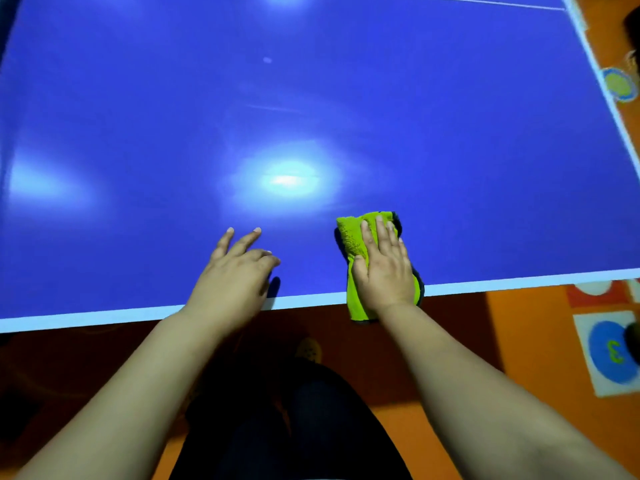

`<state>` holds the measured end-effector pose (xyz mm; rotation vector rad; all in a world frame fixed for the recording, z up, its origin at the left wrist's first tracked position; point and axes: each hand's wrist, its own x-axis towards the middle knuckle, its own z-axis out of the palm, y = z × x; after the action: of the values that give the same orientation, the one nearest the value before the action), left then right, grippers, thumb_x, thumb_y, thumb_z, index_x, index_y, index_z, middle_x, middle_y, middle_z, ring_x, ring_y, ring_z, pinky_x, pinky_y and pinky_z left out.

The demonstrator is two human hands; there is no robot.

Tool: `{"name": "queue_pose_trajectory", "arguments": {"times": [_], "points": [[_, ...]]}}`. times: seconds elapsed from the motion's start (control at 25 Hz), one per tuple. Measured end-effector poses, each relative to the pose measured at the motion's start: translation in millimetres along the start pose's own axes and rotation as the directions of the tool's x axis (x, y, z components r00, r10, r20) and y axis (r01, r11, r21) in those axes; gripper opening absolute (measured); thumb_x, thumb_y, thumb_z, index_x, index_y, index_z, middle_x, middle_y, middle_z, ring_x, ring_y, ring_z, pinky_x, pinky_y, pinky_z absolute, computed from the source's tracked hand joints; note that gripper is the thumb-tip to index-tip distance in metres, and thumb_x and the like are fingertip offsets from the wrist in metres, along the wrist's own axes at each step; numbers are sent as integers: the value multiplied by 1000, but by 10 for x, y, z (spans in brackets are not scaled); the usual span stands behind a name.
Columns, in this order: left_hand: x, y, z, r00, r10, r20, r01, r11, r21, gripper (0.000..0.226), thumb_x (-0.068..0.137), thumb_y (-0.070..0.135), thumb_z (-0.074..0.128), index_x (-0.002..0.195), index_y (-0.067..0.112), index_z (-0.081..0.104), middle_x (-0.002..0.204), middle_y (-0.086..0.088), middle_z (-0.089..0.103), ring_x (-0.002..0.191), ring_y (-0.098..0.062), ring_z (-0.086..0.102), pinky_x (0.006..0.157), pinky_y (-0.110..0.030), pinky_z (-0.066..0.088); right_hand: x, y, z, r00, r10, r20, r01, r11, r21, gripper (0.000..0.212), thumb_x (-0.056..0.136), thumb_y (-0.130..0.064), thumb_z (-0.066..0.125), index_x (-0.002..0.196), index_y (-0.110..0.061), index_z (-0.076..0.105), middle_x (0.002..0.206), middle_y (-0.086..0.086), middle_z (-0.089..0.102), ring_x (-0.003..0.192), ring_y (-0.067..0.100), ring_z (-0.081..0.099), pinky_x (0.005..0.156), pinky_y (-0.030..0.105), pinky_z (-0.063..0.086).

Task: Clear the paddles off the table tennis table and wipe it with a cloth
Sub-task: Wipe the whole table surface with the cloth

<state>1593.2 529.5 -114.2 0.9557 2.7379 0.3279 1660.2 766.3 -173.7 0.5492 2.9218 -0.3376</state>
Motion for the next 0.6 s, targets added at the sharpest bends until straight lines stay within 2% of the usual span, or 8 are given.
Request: {"name": "queue_pose_trajectory", "arguments": {"times": [0.2,0.28,0.4,0.48,0.6], "points": [[85,144,64,999,23,35,-23,1000,-11,35,91,15,48,124,19,58,129,4,57,143,-17,17,114,-38,-5,20,948,-249,956,286,-67,-283,958,47,59,97,-31,33,153,-20,18,161,6,7,148,23,6,119,39,9],[18,1,51,1000,-1,26,1,1000,-17,32,88,12,52,119,17,62,124,1,61,141,-20,23,115,-42,1,38,942,-267,900,430,-71,-424,901,92,59,99,-28,36,153,-22,14,161,6,3,148,23,2,119,40,6],[-145,-306,13,998,-59,24,60,998,-30,24,85,11,60,108,13,68,113,-4,67,135,-27,36,112,-49,14,105,492,-200,801,596,-60,-583,798,151,61,99,-31,38,153,-21,13,161,9,1,148,26,-1,117,42,5],[-247,-481,-13,997,-75,16,76,996,-40,21,85,14,57,102,12,70,106,-6,69,129,-31,44,109,-54,21,105,116,-131,801,597,-45,-587,797,141,63,98,-32,41,153,-21,13,161,10,1,148,28,-1,117,43,6],[-369,-757,-75,999,-50,6,50,998,-44,30,78,22,50,94,12,72,96,-5,71,120,-33,53,102,-56,30,-5,-559,75,895,446,-30,-442,893,89,65,96,-33,41,153,-22,13,161,12,1,148,30,0,117,45,6]]}}
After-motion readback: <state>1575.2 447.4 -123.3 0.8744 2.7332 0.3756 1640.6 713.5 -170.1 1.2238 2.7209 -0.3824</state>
